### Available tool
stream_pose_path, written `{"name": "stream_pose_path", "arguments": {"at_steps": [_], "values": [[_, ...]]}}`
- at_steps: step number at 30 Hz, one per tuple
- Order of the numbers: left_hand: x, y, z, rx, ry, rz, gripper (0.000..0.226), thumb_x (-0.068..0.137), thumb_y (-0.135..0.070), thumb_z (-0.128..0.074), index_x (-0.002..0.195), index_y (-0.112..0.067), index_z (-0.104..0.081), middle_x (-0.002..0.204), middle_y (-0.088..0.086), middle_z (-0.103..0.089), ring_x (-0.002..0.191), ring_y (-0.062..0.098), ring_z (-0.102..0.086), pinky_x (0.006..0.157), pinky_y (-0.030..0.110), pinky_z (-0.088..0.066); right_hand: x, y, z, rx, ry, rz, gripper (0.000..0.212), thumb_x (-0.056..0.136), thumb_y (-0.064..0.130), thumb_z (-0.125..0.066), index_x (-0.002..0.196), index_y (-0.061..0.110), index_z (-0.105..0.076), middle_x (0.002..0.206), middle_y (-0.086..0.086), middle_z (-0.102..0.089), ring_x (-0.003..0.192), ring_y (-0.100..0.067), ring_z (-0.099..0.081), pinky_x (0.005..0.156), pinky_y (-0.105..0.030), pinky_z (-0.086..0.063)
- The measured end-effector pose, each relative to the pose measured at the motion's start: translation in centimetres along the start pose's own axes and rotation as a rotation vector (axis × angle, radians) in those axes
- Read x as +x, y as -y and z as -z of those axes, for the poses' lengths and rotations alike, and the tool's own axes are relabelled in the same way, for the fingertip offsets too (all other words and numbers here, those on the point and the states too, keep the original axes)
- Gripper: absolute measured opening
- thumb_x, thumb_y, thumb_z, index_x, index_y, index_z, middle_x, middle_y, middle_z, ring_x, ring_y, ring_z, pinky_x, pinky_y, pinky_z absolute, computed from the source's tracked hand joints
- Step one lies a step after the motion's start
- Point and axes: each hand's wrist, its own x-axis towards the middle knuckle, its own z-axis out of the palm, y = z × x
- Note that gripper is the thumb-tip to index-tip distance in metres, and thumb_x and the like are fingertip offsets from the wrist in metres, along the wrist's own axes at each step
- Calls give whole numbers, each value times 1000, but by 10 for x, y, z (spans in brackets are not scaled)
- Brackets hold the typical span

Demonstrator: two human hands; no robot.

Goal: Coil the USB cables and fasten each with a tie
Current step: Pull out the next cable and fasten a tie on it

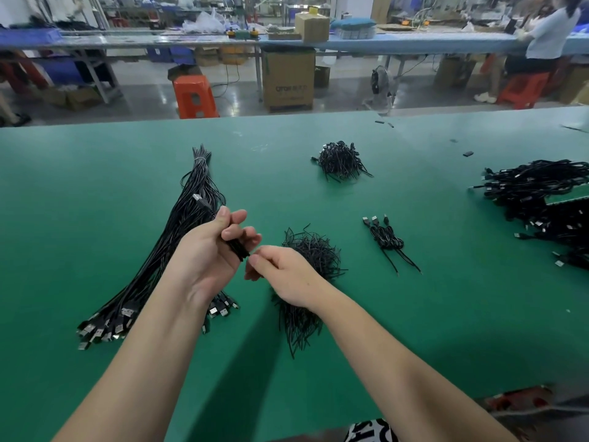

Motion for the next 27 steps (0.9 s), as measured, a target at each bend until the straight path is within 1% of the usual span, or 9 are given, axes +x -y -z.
{"name": "stream_pose_path", "arguments": {"at_steps": [4, 6, 9, 12, 16, 19, 21, 24, 27], "values": [[-1, 0, 2, 80, 56, 29, 34, 102, -32, -48, 85, -9, -67, 50, -8, -43, 65, 16, -64, 77, 38, -55, 1, 3, 4, 343, 66, -8, 33, 92, 11, -72, 123, 17, -64, 106, -2, -71, 98, -17, -68, 97, -32, -52], [-4, 1, 1, 185, 91, 48, 42, 100, -35, -49, 72, -16, -74, 51, -8, -47, 66, 16, -67, 77, 37, -46, 2, 7, 2, 466, 66, 40, 30, 87, 6, -75, 108, 28, -72, 88, 6, -67, 85, -15, -64, 81, -28, -55], [-7, 1, -1, 237, 176, 32, 36, 91, -33, -55, 69, -14, -77, 61, 4, -64, 76, 24, -73, 71, 39, -58, 4, 9, 0, 482, -20, 17, 28, 82, 2, -78, 80, 28, -68, 67, 17, -54, 66, -7, -55, 67, -24, -50], [-9, -4, 5, 426, 302, 23, 38, 91, -33, -53, 81, -6, -79, 85, 20, -74, 84, 28, -73, 71, 37, -60, 3, 6, 0, 474, -44, -23, 29, 80, -1, -78, 93, 23, -71, 75, 7, -58, 68, -9, -56, 70, -24, -51], [-14, -7, 8, 761, 251, -57, 39, 103, -25, -47, 91, 0, -73, 89, 19, -75, 90, 29, -72, 82, 33, -59, 0, 6, 1, 94, -196, -40, 26, 81, 17, -79, 101, 18, -63, 86, 1, -67, 74, -13, -59, 76, -35, -54], [-19, -1, 3, 1486, -15, -340, 46, 105, -37, -41, 70, -13, -59, 64, 2, -64, 62, 21, -60, 55, 31, -42, -1, 7, -4, -298, -221, 66, 27, 92, 27, -65, 116, 20, -55, 103, -2, -67, 87, -25, -62, 75, -40, -51], [-21, 5, 3, 1901, -167, -478, 50, 103, -49, -31, 66, -16, -42, 59, -2, -48, 53, 19, -44, 49, 34, -26, 0, 5, -10, -438, -180, 121, 32, 102, 25, -52, 131, 15, -47, 123, -7, -58, 98, -33, -60, 74, -40, -42], [-18, 4, 8, 1923, -233, -462, 54, 95, -61, -27, 76, -17, -51, 63, -2, -51, 54, 19, -48, 51, 33, -30, -1, 1, -15, -515, -124, 107, 31, 105, 14, -41, 136, 8, -40, 128, -12, -49, 98, -39, -59, 70, -35, -31], [-15, -4, 13, 1642, -30, -485, 30, 92, -51, -51, 85, -24, -63, 62, -8, -59, 58, 3, -56, 49, 16, -33, -4, 3, -18, -463, -96, 81, 29, 106, 14, -37, 133, 6, -42, 122, -14, -52, 100, -38, -58, 75, -42, -41]]}}
